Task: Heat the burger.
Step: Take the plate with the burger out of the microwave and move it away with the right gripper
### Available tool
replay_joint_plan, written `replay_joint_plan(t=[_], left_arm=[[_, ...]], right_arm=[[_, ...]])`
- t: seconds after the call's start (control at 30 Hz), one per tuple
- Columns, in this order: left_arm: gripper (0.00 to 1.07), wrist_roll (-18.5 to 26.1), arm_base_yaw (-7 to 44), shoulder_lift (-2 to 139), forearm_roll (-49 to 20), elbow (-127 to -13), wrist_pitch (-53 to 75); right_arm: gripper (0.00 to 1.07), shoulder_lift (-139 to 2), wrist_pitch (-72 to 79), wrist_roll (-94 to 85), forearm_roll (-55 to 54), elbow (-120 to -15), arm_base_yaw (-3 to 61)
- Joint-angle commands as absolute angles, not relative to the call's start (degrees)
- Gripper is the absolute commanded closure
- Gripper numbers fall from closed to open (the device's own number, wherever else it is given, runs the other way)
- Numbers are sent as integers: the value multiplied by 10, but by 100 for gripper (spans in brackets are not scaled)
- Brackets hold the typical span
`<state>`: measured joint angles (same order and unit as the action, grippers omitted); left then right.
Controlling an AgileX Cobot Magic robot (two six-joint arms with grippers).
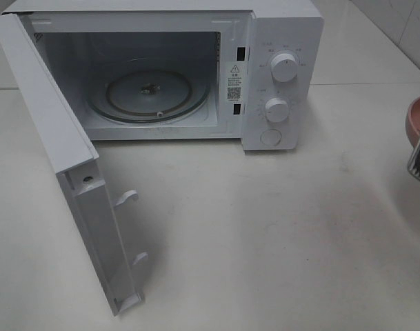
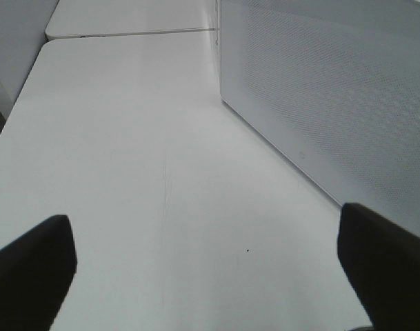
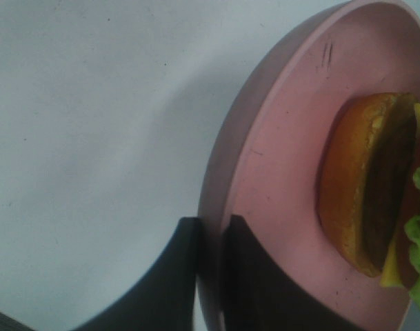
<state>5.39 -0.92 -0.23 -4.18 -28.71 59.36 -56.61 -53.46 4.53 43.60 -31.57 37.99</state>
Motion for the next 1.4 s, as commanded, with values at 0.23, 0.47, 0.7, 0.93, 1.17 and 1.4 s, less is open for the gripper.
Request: replay_joint_plan(t=[0.23, 0.47, 0.7, 0.93, 1.17, 1.4], left_arm=[[9, 54, -10, -16, -45, -286, 590], [9, 54, -10, -16, -45, -286, 590], [9, 54, -10, -16, -45, -286, 590], [9, 54, -10, -16, -45, -286, 590], [9, 54, -10, -16, -45, -286, 590], [9, 54, -10, -16, -45, -286, 590]], right_arm=[[107, -653, -529, 227, 513, -321, 382], [107, -729, -532, 387, 553, -321, 382], [107, -818, -543, 517, 571, -321, 382], [106, -882, -543, 591, 583, -321, 380], [104, -969, -531, 678, 610, -321, 370], [102, -1019, -504, 744, 658, -321, 340]])
